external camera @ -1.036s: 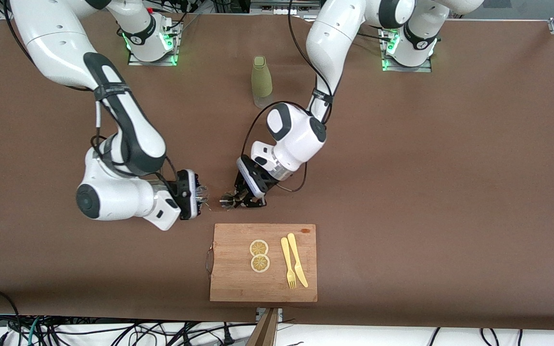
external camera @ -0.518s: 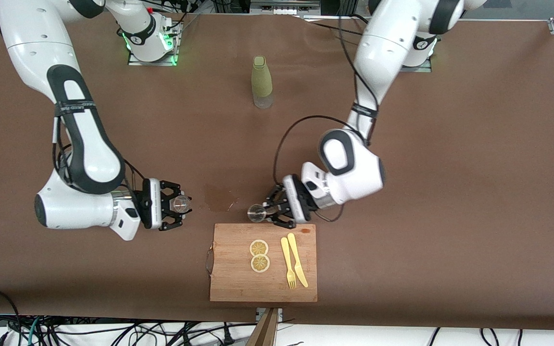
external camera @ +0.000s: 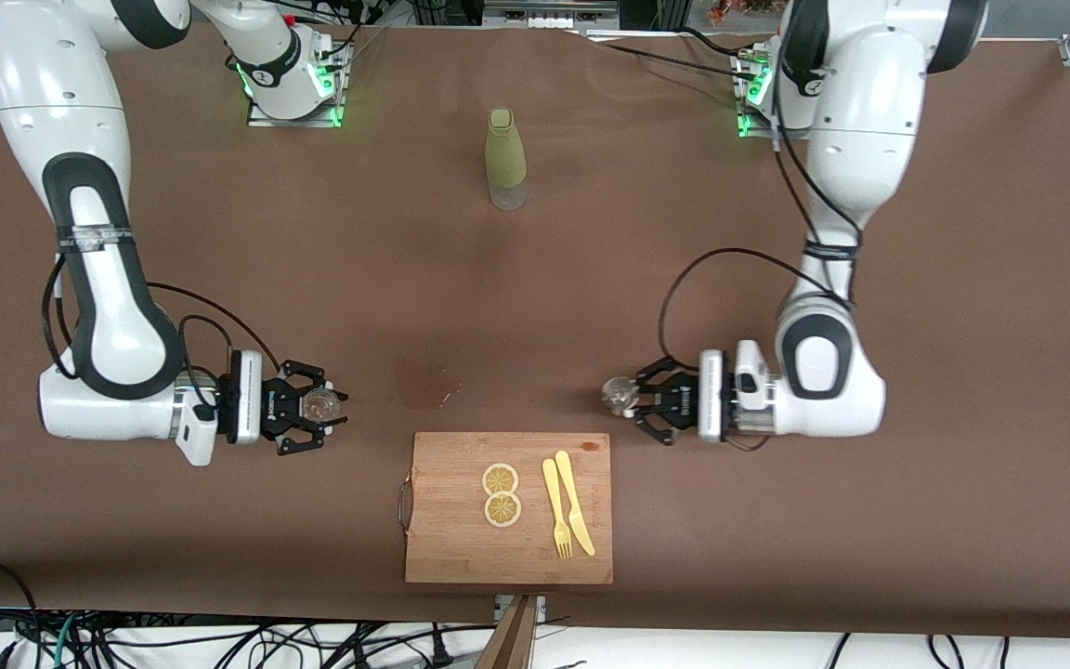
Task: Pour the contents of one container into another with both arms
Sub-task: 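Move the glass cup back with the right gripper while the left gripper returns the jigger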
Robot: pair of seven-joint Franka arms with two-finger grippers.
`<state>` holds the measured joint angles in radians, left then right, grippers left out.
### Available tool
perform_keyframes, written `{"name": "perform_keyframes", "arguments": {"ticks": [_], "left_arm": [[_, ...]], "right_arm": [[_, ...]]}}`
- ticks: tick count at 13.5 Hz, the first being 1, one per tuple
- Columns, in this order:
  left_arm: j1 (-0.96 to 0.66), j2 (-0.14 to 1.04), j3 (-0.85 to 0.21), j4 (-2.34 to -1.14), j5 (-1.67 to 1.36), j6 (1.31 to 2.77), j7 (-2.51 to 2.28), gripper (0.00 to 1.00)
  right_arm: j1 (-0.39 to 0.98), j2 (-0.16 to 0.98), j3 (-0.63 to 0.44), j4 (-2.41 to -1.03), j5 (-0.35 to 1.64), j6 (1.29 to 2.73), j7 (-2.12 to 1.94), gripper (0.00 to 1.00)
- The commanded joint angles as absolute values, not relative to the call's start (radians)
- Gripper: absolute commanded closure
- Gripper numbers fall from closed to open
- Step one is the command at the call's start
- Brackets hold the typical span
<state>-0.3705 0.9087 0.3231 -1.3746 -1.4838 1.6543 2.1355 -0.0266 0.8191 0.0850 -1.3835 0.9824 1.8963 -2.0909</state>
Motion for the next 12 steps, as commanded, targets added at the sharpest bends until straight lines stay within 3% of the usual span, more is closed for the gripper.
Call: {"name": "perform_keyframes", "arguments": {"ticks": [1, 5, 7, 12], "left_arm": [[-0.280, 0.870, 0.345, -1.425, -1.381, 1.496, 2.277, 1.00], [-0.135, 0.939, 0.388, -1.404, -1.253, 1.277, 2.448, 1.00], [-0.077, 0.983, 0.443, -1.332, -1.172, 1.182, 2.543, 1.00], [0.110, 1.149, 0.457, -1.188, -1.100, 1.007, 2.709, 1.00]], "right_arm": [[-0.043, 0.801, 0.058, -1.474, 1.104, 1.885, -2.241, 0.63], [-0.051, 0.816, 0.009, -1.532, 1.158, 1.842, -2.384, 0.63], [-0.051, 0.816, -0.003, -1.572, 1.158, 1.832, -2.427, 0.63], [-0.055, 0.819, -0.054, -1.620, 1.158, 1.789, -2.485, 0.63]]}}
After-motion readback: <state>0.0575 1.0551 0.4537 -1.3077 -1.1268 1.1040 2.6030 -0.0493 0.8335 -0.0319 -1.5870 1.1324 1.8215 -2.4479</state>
